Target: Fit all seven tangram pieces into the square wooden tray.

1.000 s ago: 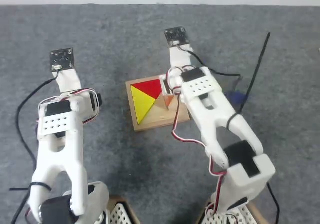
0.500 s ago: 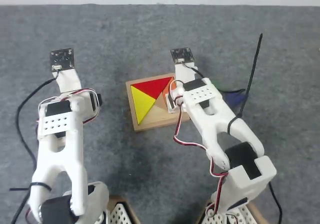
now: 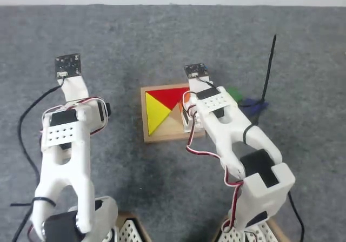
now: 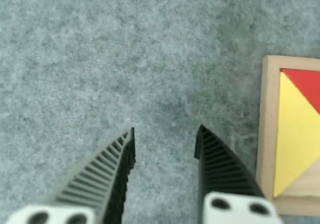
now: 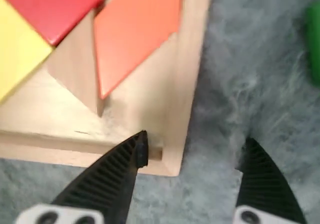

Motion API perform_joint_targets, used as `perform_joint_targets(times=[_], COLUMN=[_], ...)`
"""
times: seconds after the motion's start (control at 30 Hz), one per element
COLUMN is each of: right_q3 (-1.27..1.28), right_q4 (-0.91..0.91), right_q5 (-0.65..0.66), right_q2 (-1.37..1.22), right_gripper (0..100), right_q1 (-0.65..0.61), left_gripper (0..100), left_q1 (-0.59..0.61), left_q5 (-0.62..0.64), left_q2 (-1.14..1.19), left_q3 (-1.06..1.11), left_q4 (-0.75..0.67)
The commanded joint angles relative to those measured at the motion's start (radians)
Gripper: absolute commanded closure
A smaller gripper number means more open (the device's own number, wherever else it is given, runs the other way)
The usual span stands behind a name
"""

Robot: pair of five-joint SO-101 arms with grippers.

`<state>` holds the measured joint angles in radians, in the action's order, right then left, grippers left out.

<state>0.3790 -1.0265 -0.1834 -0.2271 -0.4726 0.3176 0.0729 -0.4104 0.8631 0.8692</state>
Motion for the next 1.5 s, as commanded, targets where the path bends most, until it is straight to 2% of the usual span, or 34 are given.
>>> perform_joint_targets(times=[0.0, 0.3, 0.57, 0.73, 0.87, 1.03, 1.17, 1.27, 1.37, 1.47], right_q3=[0.015, 0.06, 0.178, 0.181, 0.195, 0.379, 0.52, 0.534, 0.535, 0.546], right_q4=[-0.056, -0.147, -0.12, -0.13, -0.179, -0.053, 0.058, 0.065, 0.071, 0.085], right_q5=[0.038, 0.117, 0.121, 0.183, 0.219, 0.284, 0.278, 0.276, 0.253, 0.239], right_q2=[0.005, 0.038, 0.351, 0.507, 0.576, 0.654, 0.691, 0.691, 0.691, 0.691], right_gripper=[70.7, 70.7, 70.7, 70.7, 70.7, 70.7, 70.7, 70.7, 70.7, 70.7], right_q1=[-0.027, 0.002, 0.007, 0.081, 0.209, 0.361, 0.369, 0.381, 0.418, 0.453], left_gripper=[80, 80, 80, 80, 80, 80, 80, 80, 80, 80], left_q1=[-0.006, -0.006, -0.006, -0.006, -0.014, -0.094, -0.166, -0.216, -0.305, -0.385], left_q5=[-0.009, -0.009, -0.011, -0.009, -0.009, -0.009, -0.011, -0.017, -0.126, -0.199], left_q2=[-0.015, -0.015, -0.015, -0.011, -0.009, -0.014, -0.009, -0.009, -0.009, -0.009], left_q3=[-0.008, -0.01, -0.01, -0.01, -0.01, 0.015, 0.021, 0.036, 0.022, -0.051], left_q4=[-0.008, -0.009, -0.009, -0.009, -0.011, -0.009, -0.003, -0.003, 0.063, 0.189])
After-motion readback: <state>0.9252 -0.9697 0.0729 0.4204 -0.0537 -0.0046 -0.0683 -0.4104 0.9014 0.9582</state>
